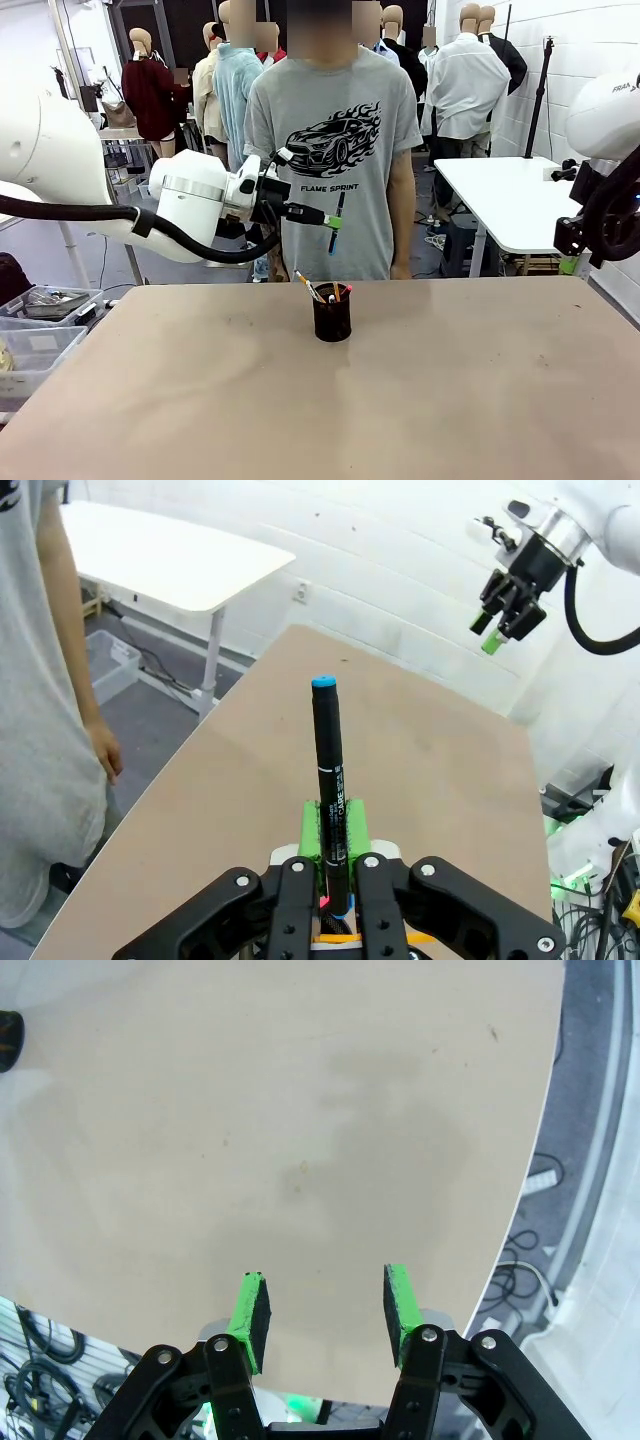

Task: Place the pens into the pen holder.
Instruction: Pick up a writing instrument from the table and place it into the Pen holder.

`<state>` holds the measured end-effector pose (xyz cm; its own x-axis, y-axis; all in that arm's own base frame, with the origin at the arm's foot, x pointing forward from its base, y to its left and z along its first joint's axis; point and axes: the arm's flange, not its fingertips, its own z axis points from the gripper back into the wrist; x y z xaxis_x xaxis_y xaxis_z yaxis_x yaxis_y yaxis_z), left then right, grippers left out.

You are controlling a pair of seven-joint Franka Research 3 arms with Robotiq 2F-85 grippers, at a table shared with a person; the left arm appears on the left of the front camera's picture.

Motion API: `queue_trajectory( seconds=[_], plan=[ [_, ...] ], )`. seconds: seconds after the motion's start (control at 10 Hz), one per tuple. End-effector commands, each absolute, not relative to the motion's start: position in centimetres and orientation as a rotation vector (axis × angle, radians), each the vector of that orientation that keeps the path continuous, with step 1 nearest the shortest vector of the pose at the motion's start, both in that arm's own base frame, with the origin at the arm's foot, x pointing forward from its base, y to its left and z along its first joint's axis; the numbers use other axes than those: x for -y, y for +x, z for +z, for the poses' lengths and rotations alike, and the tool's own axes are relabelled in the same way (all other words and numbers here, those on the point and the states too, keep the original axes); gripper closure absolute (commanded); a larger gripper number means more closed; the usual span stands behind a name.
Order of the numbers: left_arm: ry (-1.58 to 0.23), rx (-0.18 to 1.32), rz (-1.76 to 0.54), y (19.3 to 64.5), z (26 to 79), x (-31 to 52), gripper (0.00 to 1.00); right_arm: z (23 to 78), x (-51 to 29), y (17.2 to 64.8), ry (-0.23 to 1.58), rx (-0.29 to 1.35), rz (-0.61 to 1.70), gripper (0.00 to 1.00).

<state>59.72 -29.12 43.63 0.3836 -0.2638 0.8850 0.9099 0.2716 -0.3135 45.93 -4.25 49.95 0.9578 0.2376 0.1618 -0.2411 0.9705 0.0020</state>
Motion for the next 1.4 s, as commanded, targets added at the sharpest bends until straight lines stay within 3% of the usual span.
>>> queue_trajectory(
  seconds=[0.0, 0.9, 1.3],
  plan=[
    [-0.987, 0.860, -0.935, 59.7, 41.1, 28.3, 1.00, 49.7, 4.3, 45.9, 0.007, 0.170, 0.246, 0.41],
    [-0.913, 0.862, -0.861, 58.3, 35.4, 28.4, 1.00, 49.7, 4.3, 45.9, 0.007, 0.170, 0.246, 0.41],
    [-0.930, 0.797, -0.880, 57.2, 34.0, 28.7, 1.00, 49.7, 4.3, 45.9, 0.007, 0.170, 0.246, 0.41]
  ],
)
